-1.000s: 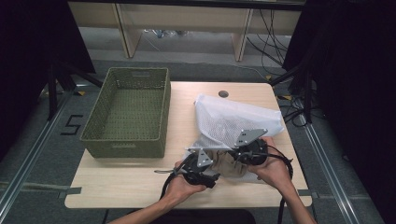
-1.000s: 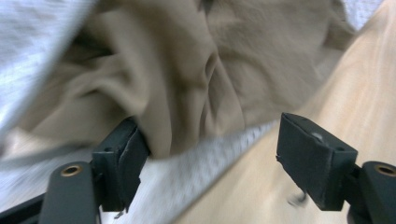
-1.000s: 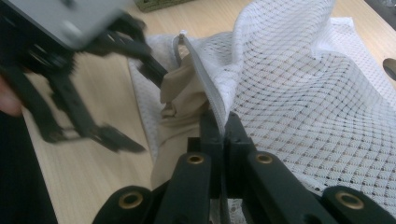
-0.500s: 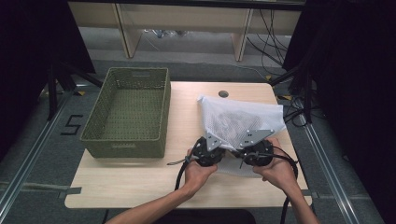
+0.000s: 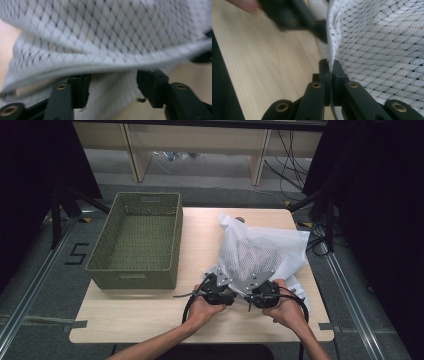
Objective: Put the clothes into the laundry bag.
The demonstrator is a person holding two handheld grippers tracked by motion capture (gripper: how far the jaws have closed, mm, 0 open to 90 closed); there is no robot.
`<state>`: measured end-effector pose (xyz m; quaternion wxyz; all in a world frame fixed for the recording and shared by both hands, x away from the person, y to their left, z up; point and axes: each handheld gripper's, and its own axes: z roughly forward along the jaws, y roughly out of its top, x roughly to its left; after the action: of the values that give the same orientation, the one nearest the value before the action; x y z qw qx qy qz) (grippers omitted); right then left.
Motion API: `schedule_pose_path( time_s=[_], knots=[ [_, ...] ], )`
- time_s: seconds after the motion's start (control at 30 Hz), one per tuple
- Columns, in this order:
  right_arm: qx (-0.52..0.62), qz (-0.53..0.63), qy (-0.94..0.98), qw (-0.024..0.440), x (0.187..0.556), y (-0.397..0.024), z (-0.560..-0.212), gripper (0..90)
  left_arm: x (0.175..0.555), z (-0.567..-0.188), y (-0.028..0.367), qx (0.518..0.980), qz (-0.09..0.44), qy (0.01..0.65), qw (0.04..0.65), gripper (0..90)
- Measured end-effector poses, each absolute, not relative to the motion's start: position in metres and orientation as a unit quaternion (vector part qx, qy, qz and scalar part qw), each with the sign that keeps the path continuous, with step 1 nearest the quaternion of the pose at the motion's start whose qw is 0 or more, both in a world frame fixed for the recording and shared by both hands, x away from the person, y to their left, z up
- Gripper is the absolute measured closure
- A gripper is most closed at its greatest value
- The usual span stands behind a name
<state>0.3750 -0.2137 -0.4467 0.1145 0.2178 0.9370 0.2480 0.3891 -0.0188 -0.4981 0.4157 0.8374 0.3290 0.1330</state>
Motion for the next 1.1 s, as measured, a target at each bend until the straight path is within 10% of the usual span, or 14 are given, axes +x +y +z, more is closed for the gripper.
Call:
schedule_pose_path(
  time_s=[0.33, 0.77, 1.1],
  knots=[
    [0.201, 0.236, 0.944, 0.115, 0.379, -0.211, -0.460, 90.0, 0.397, -0.509, -0.008, 0.852, 0.133, 0.298, 0.408, 68.1],
    [0.225, 0.226, 0.941, 0.111, 0.388, -0.218, -0.465, 90.0, 0.401, -0.498, 0.033, 0.873, 0.154, 0.298, 0.354, 31.7],
    [0.227, 0.227, 0.941, 0.111, 0.388, -0.218, -0.465, 90.0, 0.410, -0.509, 0.033, 0.886, 0.136, 0.279, 0.344, 38.2]
  ],
)
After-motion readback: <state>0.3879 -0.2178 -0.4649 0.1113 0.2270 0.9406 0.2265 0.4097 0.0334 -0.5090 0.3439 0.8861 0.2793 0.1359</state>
